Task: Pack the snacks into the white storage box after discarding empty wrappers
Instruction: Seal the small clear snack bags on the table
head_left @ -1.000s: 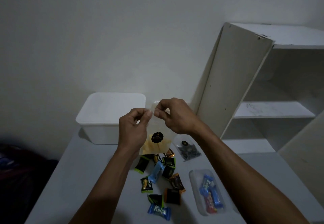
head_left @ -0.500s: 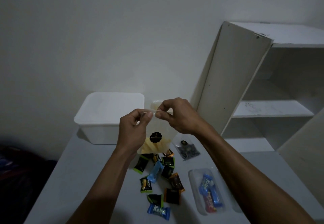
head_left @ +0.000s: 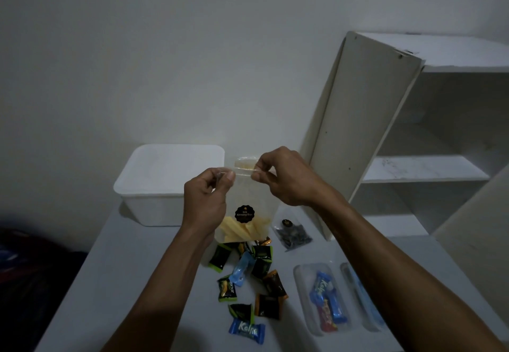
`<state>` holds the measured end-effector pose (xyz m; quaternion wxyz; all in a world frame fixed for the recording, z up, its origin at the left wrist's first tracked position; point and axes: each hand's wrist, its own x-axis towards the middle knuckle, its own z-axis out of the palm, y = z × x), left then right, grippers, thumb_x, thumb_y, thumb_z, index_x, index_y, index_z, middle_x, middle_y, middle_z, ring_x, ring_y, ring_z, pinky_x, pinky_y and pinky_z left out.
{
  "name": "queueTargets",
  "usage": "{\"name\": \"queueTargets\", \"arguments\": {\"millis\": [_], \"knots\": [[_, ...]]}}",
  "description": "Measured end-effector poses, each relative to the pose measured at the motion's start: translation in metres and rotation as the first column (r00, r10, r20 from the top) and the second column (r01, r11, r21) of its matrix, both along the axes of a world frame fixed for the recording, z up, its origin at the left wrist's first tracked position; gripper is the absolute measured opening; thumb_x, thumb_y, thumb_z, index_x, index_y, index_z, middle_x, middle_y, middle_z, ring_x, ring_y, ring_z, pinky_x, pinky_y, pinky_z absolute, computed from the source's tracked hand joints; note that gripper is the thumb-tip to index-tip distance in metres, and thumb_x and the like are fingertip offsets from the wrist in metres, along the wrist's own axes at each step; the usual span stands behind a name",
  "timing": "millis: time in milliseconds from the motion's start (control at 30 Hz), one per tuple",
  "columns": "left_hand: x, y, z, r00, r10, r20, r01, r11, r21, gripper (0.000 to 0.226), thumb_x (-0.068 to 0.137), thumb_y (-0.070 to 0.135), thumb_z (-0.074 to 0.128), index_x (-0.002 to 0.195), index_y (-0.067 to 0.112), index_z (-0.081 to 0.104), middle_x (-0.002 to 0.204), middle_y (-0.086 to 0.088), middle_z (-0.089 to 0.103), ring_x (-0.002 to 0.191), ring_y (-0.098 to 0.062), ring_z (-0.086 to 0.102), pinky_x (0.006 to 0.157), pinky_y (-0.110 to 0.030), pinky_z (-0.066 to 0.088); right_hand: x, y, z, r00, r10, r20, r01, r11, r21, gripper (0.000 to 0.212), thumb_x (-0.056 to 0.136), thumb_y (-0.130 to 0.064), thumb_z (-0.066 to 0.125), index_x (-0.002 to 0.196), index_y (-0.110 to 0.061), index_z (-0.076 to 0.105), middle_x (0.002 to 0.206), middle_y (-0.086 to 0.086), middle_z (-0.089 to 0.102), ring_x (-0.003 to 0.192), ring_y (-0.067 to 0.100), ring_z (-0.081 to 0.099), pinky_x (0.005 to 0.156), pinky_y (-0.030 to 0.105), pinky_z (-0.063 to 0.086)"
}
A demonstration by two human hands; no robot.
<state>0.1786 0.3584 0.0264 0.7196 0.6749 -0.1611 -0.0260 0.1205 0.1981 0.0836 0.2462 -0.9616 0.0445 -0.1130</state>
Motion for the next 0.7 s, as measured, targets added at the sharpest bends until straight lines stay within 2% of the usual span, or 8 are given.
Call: {"name": "queueTargets", "arguments": {"millis": [300, 400, 500, 567, 700], "knots": [[0.004, -0.004, 0.003, 0.998, -0.004, -0.06, 0.001, 0.998, -0.061, 0.005, 0.092, 0.012, 0.065, 0.089, 0.01, 0.069, 0.078, 0.001, 0.065, 0.068, 0.005, 0.06, 0.064, -0.007, 0.047, -0.002, -0.011, -0.002, 0.999, -0.01, 0.044, 0.008, 0.999, 0.032, 0.012, 0.091, -0.036, 0.066, 0.086, -0.025, 0.068, 0.094, -0.009, 0.07, 0.09, 0.013, 0.064, 0.082, 0.045, 0.054], [0.007, -0.003, 0.002, 0.996, -0.008, -0.091, 0.001, 0.997, -0.079, 0.007, 0.092, 0.014, 0.065, 0.086, 0.013, 0.068, 0.079, 0.002, 0.065, 0.07, 0.004, 0.06, 0.067, -0.011, 0.049, -0.006, -0.015, -0.002, 1.0, -0.024, 0.015, 0.023, 0.996, 0.081, 0.017, 0.093, -0.035, 0.065, 0.095, -0.02, 0.07, 0.105, -0.005, 0.07, 0.101, 0.015, 0.062, 0.089, 0.042, 0.051], [0.008, -0.003, 0.001, 0.995, -0.023, -0.102, 0.016, 0.997, -0.071, 0.009, 0.092, 0.014, 0.065, 0.084, 0.015, 0.069, 0.081, 0.001, 0.065, 0.073, 0.001, 0.061, 0.072, -0.016, 0.049, -0.009, -0.018, -0.006, 0.997, -0.049, 0.054, 0.042, 0.992, 0.117, 0.017, 0.093, -0.033, 0.065, 0.094, -0.017, 0.071, 0.103, -0.005, 0.071, 0.099, 0.013, 0.062, 0.087, 0.035, 0.049], [0.007, -0.004, 0.002, 0.994, -0.026, -0.108, 0.017, 0.997, -0.08, 0.011, 0.092, 0.014, 0.065, 0.081, 0.015, 0.068, 0.082, 0.001, 0.065, 0.075, -0.001, 0.061, 0.074, -0.018, 0.049, -0.01, -0.018, -0.007, 0.996, -0.062, 0.065, 0.05, 0.985, 0.165, 0.015, 0.091, -0.035, 0.067, 0.092, -0.02, 0.071, 0.101, -0.007, 0.071, 0.096, 0.012, 0.063, 0.084, 0.033, 0.049], [0.012, -0.001, 0.004, 0.99, -0.006, -0.144, -0.007, 0.995, -0.095, 0.01, 0.092, 0.014, 0.066, 0.083, 0.017, 0.069, 0.079, 0.003, 0.065, 0.071, -0.001, 0.06, 0.073, -0.023, 0.048, -0.012, -0.025, -0.008, 0.996, -0.087, 0.005, 0.08, 0.943, 0.322, 0.019, 0.089, -0.038, 0.069, 0.092, -0.019, 0.072, 0.1, -0.008, 0.071, 0.097, 0.009, 0.065, 0.088, 0.037, 0.053]]}}
